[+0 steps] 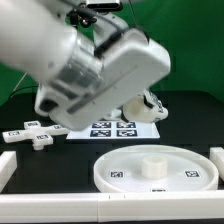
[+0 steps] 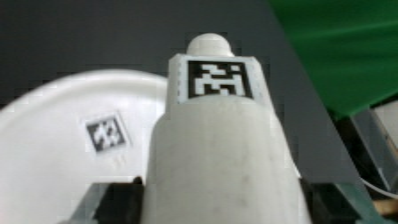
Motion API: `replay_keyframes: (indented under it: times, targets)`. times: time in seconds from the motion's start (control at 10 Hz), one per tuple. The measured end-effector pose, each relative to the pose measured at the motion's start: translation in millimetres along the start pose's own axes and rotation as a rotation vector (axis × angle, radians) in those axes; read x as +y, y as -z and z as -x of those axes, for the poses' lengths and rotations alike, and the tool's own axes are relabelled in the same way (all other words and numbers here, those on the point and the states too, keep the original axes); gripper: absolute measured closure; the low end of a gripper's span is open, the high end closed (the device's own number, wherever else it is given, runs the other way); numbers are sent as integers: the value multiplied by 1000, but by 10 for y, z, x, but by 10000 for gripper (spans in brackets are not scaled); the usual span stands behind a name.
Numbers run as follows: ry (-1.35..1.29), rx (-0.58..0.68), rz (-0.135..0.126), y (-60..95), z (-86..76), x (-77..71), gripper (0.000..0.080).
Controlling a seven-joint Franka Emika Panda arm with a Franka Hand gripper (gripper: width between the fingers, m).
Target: Assemble round table
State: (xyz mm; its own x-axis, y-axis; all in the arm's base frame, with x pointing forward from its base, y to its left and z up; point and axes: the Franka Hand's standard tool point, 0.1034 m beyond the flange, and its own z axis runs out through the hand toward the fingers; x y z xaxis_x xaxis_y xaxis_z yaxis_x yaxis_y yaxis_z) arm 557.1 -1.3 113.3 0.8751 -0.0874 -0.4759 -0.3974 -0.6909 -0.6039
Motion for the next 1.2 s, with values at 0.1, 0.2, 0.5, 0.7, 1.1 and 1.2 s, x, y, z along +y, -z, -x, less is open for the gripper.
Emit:
replay_keyframes:
  times: [0.1,0.2,0.5,0.7,1.1,1.2]
  targets:
    - [-8,64,19,-9,-44,45,390]
    - [-19,142,38,-4,-80,89,390]
    - [187,384,207,79,-161,187,390]
    - [304,540,316,252,-263,80,390]
    - [403,757,486,405,-342,268,390]
    - [637,821,716,594,-412,326,390]
